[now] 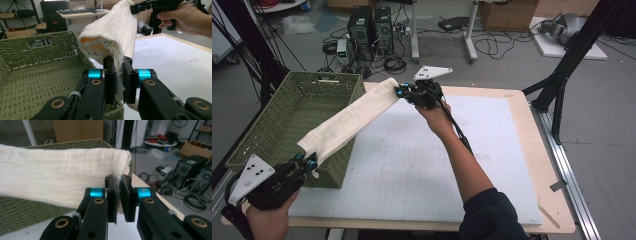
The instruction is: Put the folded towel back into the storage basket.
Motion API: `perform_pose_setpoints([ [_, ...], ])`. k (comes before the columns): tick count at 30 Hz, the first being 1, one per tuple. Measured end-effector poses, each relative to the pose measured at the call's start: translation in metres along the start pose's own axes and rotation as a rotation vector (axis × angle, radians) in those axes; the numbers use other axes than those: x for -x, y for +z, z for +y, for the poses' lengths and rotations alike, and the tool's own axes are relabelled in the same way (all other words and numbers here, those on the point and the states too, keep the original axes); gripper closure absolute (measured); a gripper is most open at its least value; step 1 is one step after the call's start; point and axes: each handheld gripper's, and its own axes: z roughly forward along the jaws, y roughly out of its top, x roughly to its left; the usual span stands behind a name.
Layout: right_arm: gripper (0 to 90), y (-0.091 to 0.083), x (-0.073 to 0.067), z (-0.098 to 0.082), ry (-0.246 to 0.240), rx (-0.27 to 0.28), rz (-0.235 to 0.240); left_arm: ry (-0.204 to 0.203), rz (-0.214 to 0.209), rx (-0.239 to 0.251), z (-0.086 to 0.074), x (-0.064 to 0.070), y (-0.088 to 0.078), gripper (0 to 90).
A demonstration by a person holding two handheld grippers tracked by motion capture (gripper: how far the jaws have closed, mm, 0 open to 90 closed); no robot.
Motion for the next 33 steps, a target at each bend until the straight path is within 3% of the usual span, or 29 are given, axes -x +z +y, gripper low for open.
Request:
perform_pose_setpoints([
  [33,84.1,0.108,-0.028,0.057,-0.057,-0.042,0.064,-0.031,0.121,0.020,-0.002,-0.039,-0.038,82.4],
])
